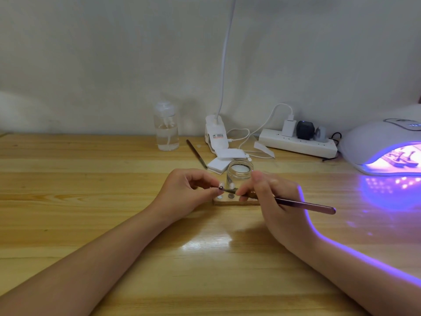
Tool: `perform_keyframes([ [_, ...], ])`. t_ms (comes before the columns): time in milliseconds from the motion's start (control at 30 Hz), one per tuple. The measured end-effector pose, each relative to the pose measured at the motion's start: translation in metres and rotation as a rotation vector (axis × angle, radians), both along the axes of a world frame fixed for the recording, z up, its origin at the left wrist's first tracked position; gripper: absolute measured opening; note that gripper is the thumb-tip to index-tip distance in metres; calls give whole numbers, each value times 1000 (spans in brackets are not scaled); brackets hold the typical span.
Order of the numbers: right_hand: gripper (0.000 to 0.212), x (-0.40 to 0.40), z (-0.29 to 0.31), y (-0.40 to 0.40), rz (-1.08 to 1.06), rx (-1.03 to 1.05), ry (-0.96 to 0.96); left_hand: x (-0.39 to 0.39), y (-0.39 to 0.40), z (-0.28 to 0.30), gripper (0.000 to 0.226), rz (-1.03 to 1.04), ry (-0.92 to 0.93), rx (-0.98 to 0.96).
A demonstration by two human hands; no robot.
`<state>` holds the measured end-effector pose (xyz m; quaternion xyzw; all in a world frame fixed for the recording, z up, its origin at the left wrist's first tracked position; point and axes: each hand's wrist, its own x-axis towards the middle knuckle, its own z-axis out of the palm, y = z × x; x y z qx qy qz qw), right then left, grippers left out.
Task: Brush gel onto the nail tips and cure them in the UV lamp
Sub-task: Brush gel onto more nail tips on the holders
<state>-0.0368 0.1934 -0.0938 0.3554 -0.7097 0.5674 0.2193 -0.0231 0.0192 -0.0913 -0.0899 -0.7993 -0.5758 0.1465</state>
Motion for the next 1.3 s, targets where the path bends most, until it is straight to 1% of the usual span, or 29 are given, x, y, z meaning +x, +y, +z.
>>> perform_keyframes([
  [100,42,2,0,0,-2,-55,-28,0,1,1,13,-4,1,-6],
  [200,40,0,2,0,-35,-99,-91,2,2,3,11,-5,7,-24],
  [367,34,-1,0,-2,-41,-33,-99,2,2,3,14,4,-2,-25],
  [467,40,1,0,0,-8,-23,-62,2,2,2,19,19,-7,-28],
  [567,44,2,0,1,0,-47,-58,2,2,2,17,20,-4,-42],
  [667,39,1,2,0,-20,-80,-93,2,2,3,16,15,1,-55],
  [833,33,-1,0,-1,-45,-9,-88,2,2,3,19,16,1,-50],
  [933,39,1,0,-1,-1,5,-56,2,2,3,21,27,-2,-58],
  [1033,42,1,-1,-1,9,-22,-45,1,2,3,20,19,4,-71],
  [1133,40,0,0,0,-20,-70,-76,2,2,3,20,24,-6,-47],
  [1233,38,-1,1,0,-61,-27,-74,2,3,3,19,21,-11,-39],
  [1300,37,-1,1,-1,-53,5,-81,2,3,3,19,24,-14,-36],
])
